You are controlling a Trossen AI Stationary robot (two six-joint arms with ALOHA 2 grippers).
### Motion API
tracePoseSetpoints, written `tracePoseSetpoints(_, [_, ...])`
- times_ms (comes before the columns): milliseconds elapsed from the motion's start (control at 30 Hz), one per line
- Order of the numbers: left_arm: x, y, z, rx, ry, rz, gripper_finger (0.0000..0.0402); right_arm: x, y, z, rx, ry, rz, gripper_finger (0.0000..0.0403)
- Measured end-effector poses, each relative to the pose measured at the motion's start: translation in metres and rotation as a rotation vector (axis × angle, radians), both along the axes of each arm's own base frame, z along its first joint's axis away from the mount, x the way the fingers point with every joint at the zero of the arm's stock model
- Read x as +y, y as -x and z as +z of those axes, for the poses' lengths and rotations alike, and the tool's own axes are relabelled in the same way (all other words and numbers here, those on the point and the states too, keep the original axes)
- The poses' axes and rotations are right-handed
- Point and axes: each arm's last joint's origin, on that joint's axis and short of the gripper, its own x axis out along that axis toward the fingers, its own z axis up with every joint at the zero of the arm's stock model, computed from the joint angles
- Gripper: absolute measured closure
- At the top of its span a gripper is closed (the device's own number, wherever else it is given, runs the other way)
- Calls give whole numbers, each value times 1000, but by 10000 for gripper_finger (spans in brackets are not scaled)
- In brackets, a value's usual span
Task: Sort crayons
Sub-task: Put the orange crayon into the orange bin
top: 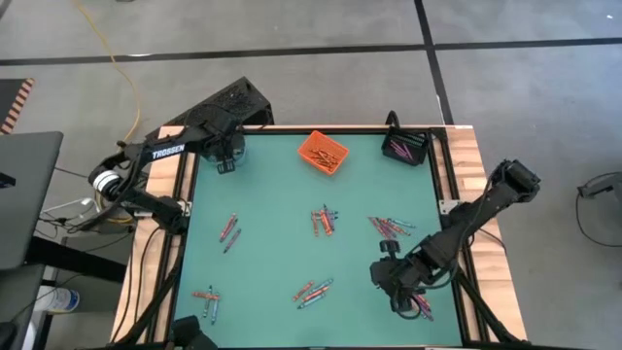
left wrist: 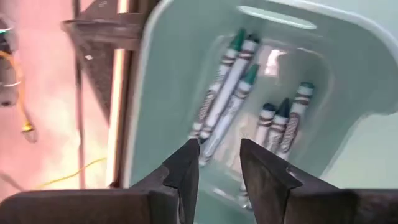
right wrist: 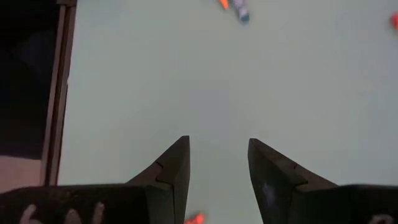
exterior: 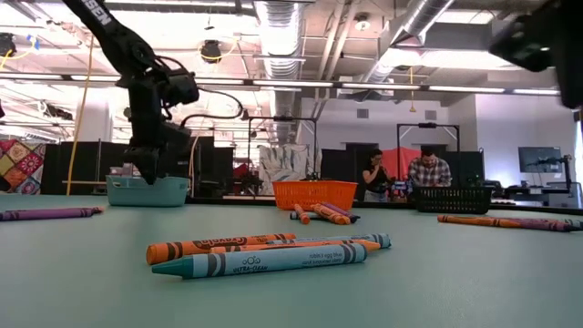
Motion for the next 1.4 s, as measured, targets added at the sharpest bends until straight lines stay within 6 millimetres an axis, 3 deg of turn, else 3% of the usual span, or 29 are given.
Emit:
tracePoseSetpoints(300, [-27, -7, 39, -215, -92, -1, 294, 21, 28, -3, 101, -56, -152, 249])
tracePoseSetpoints(633, [-81, -31, 63, -558, 96, -130, 294, 38, 62, -6, 139, -67, -428, 249])
tracePoseSetpoints(800, [-120, -54, 64, -624, 201, -226, 294, 53, 89, -18, 197, -23, -551, 249])
tracePoseSetpoints(967, [-168, -76, 70, -717, 255, -344, 294, 75, 109, -44, 298, 25, -607, 249])
tracePoseSetpoints(1167, [-227, -93, 80, -874, 258, -505, 294, 85, 117, -70, 386, 111, -652, 249])
tracePoseSetpoints(1400, [-274, -111, 73, -953, 246, -626, 294, 83, 114, -74, 389, 149, -653, 249])
